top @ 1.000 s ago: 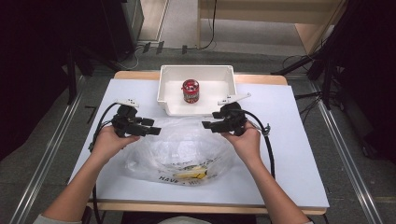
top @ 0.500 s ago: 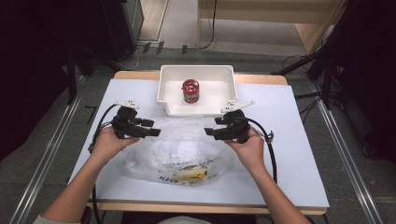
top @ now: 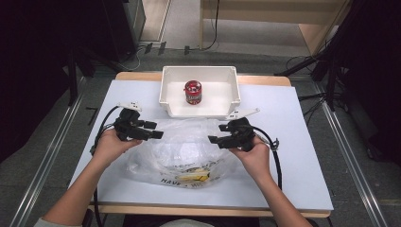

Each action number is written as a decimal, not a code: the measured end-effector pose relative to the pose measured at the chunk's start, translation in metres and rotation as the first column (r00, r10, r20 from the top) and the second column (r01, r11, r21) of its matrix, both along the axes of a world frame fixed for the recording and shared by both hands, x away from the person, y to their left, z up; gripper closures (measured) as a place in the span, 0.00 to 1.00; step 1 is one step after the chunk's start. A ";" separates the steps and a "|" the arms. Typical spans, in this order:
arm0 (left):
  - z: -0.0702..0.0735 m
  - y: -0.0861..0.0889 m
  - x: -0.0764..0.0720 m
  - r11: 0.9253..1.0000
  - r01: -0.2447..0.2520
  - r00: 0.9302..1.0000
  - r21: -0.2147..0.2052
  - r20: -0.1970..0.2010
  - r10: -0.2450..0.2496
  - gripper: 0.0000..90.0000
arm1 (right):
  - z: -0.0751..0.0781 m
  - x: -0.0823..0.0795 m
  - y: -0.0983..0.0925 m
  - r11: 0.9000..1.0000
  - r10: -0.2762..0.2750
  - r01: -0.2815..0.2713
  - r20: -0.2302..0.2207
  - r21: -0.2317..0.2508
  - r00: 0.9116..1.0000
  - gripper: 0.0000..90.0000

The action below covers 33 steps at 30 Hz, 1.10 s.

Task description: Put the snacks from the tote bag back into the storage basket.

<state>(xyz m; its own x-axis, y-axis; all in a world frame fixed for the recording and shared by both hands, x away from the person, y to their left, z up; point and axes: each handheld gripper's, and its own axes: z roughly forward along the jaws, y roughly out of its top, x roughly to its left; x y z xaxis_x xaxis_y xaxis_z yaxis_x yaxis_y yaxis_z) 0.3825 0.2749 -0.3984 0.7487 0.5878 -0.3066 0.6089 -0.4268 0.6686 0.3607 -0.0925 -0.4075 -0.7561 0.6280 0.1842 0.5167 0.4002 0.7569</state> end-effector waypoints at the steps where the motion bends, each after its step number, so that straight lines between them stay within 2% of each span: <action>1: 0.000 0.000 0.000 1.000 0.000 1.000 0.000 0.000 0.000 0.42 | -0.001 0.000 0.000 1.000 0.001 -0.001 0.002 -0.005 1.000 0.40; 14: -0.002 -0.002 0.000 1.000 0.007 1.000 0.010 -0.004 -0.007 0.42 | -0.008 -0.001 0.005 1.000 0.005 -0.005 0.003 -0.014 1.000 0.40; 21: -0.002 -0.002 0.000 1.000 0.005 1.000 0.008 -0.005 -0.005 0.42 | -0.010 -0.001 0.008 0.999 0.002 -0.002 0.006 -0.039 1.000 0.40; 33: -0.003 -0.002 0.001 1.000 0.010 1.000 0.014 -0.006 -0.010 0.42 | -0.012 -0.002 0.010 0.999 0.008 -0.008 0.006 -0.039 1.000 0.40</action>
